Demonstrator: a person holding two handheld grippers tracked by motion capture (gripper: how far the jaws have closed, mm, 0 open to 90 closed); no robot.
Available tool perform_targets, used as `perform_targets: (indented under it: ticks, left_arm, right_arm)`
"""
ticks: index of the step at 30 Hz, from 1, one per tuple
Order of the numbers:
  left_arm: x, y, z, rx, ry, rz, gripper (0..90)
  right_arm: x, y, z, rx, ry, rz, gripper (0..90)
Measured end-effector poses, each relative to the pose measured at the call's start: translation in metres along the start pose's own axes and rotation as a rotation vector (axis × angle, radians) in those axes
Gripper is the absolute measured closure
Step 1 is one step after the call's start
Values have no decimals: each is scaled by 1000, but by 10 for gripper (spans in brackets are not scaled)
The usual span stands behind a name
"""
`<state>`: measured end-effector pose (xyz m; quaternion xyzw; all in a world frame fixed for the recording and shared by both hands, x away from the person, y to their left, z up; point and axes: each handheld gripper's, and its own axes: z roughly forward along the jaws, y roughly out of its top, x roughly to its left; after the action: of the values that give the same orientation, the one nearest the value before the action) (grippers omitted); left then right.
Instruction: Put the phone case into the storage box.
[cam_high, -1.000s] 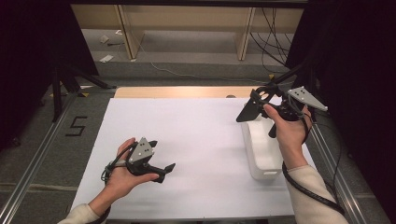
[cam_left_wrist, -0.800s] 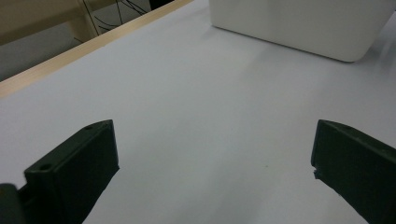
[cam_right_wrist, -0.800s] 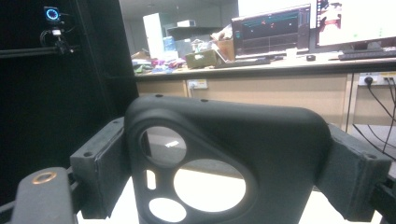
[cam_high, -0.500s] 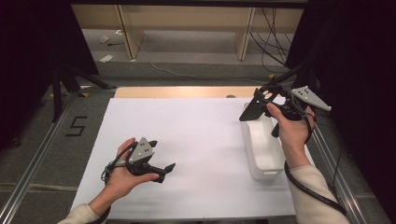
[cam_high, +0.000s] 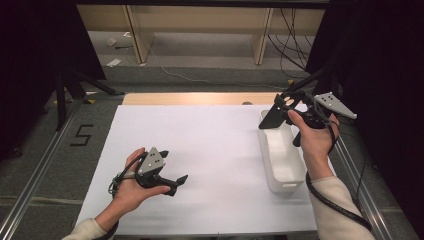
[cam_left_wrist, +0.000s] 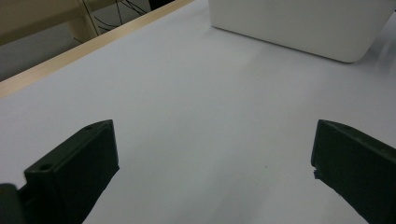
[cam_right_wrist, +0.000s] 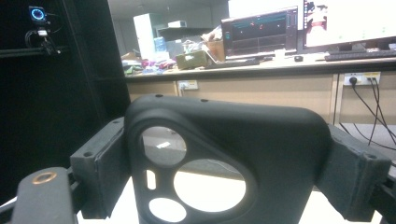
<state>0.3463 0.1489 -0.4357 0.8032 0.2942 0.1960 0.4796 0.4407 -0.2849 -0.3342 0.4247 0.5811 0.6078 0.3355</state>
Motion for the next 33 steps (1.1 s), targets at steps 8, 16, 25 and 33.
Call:
perform_targets:
  ticks: [8, 16, 25, 33]
  left_arm:
    - [0, 0, 0, -1, 0, 0, 5]
    - [0, 0, 0, 0, 1, 0, 5]
    - [0, 0, 0, -2, 1, -2, 5]
    - [0, 0, 0, -2, 0, -4, 5]
  right_arm:
    - [-3, 1, -1, -1, -12, -1, 155]
    - [-6, 1, -2, -3, -26, -4, 154]
    - [-9, 1, -3, -4, -38, -6, 155]
    - [-12, 2, -4, 0, -51, -8, 155]
